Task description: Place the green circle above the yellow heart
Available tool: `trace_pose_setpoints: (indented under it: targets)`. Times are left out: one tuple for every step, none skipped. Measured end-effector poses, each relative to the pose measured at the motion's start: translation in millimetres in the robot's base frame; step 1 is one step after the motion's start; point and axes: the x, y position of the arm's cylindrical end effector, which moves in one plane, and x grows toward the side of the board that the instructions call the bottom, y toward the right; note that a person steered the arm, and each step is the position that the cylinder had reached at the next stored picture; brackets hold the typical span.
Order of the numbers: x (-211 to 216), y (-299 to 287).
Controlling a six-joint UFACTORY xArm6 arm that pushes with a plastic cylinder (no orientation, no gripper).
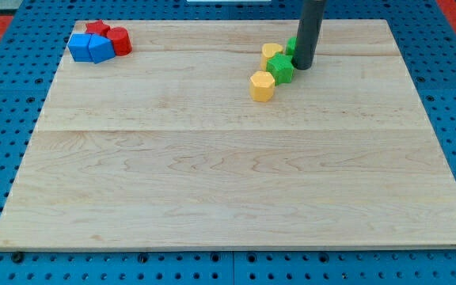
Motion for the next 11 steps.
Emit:
trace_pose_setpoints:
  targets:
    - [-21.5, -3.2]
    - [-21.9, 22.3]
    - [-33.5, 24.7]
    - [-47.7, 24.7]
    - [-59.1, 24.7]
    - [-58.6, 27.7]
    - [-57.7, 28.2]
    - [-57.5, 28.2]
    - [-56.5, 27.9]
    - [-56.5, 22.5]
    - [-54.8, 19.8]
